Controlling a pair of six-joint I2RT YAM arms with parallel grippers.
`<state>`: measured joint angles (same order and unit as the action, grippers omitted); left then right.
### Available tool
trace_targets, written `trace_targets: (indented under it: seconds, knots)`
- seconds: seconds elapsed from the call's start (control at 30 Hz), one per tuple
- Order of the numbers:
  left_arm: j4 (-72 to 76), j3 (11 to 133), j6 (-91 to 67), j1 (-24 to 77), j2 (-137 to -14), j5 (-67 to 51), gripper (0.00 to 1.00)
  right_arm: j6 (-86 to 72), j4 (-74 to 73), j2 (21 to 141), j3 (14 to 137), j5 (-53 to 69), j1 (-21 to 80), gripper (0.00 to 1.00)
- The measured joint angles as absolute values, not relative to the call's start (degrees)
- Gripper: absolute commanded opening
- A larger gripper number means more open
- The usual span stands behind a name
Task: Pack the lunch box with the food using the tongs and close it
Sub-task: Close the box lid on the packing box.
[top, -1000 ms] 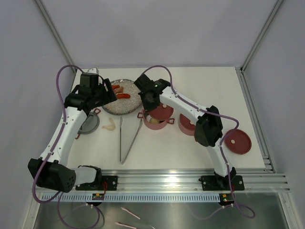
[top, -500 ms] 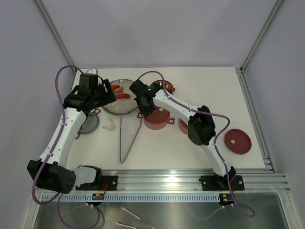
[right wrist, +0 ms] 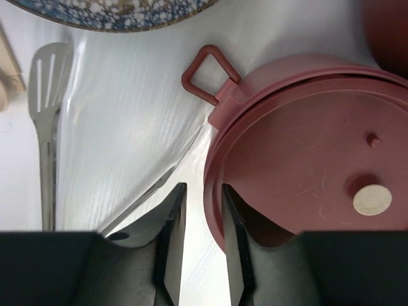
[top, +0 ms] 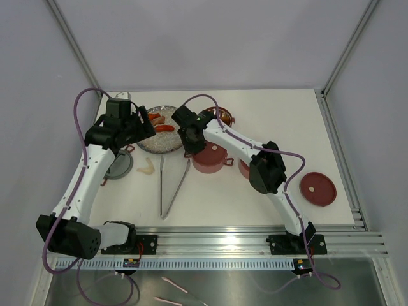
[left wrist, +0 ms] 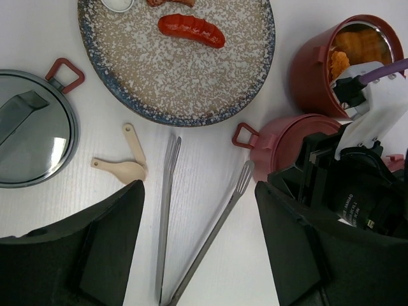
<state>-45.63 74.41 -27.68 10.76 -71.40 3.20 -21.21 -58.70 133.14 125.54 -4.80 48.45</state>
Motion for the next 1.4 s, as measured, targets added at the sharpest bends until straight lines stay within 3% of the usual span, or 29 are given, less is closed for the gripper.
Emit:
trace_targets:
  seconds: [0.23, 0.33, 0.37, 0.43, 0.8, 1.13, 1.4]
  knots:
    - [-45.63, 74.41, -27.68, 10.76, -71.22, 3.20, 0.74, -20.75, -59.70, 133.05, 130.65, -5.08, 48.45, 0.42]
    - [-45.63, 74.41, -27.68, 10.76, -71.22, 3.20, 0.74, -20.40, -59.66, 132.05, 130.69, -6.48, 48.45, 0.21]
    - [-45.63, 74.39, -27.66, 10.76, -71.22, 3.20, 0.74, -20.25, -59.40, 131.35, 129.99, -7.09, 48.42, 0.09]
    - [-45.58, 74.08, -27.68, 10.76, -71.09, 3.20, 0.74, -20.56, -58.28, 129.19, 127.24, -7.94, 48.25, 0.00]
    - [-45.91, 72.71, -27.66, 10.72, -70.87, 3.18, 0.74, -22.57, -52.69, 124.70, 110.61, -8.47, 44.21, 0.00]
    - [-45.98, 72.49, -27.68, 10.72, -70.87, 3.16, 0.74, -23.22, -51.29, 124.46, 110.30, -7.88, 44.25, 0.00]
    - [-45.80, 72.49, -27.70, 10.72, -70.87, 3.11, 0.74, -23.05, -51.11, 114.02, 108.53, -9.63, 43.40, 0.00]
